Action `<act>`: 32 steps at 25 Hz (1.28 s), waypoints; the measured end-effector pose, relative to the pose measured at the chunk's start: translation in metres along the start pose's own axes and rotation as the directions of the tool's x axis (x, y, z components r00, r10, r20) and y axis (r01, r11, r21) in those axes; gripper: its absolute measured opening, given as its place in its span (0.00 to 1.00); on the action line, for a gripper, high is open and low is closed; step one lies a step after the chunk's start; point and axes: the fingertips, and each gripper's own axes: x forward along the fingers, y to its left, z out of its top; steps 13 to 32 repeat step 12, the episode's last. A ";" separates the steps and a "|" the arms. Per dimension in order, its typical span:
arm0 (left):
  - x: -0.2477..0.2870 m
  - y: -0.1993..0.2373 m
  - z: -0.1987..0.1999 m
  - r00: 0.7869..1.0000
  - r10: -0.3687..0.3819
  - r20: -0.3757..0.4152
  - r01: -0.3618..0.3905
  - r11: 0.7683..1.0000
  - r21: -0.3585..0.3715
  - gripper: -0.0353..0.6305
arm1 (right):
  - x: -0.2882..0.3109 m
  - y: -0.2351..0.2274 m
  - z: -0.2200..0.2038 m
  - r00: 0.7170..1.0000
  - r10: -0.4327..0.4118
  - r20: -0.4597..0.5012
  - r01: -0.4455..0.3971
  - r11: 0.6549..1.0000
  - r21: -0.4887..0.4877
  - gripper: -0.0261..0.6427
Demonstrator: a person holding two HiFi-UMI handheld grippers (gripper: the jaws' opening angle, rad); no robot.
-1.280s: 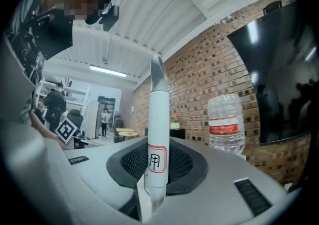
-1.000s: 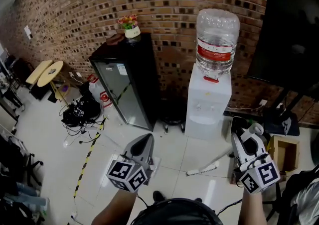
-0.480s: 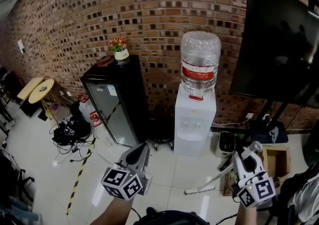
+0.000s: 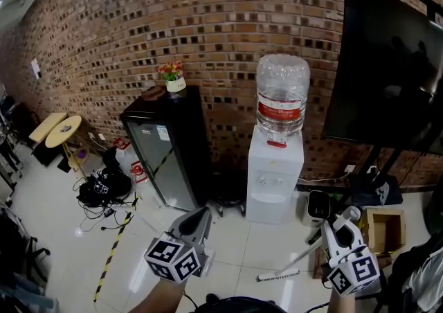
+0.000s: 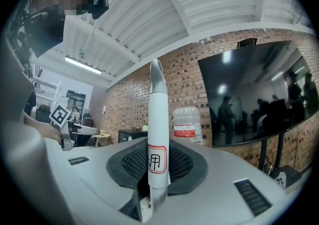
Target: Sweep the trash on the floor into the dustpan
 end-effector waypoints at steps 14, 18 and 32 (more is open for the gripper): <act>-0.015 -0.021 -0.016 0.999 -0.033 -0.013 0.032 0.999 -0.043 0.06 | -0.022 0.003 -0.001 1.000 0.002 0.010 -0.003 0.999 0.033 0.16; -0.015 -0.021 -0.016 0.999 -0.033 -0.013 0.032 0.999 -0.043 0.06 | -0.022 0.003 -0.001 1.000 0.002 0.010 -0.003 0.999 0.033 0.16; -0.015 -0.021 -0.016 0.999 -0.033 -0.013 0.032 0.999 -0.043 0.06 | -0.022 0.003 -0.001 1.000 0.002 0.010 -0.003 0.999 0.033 0.16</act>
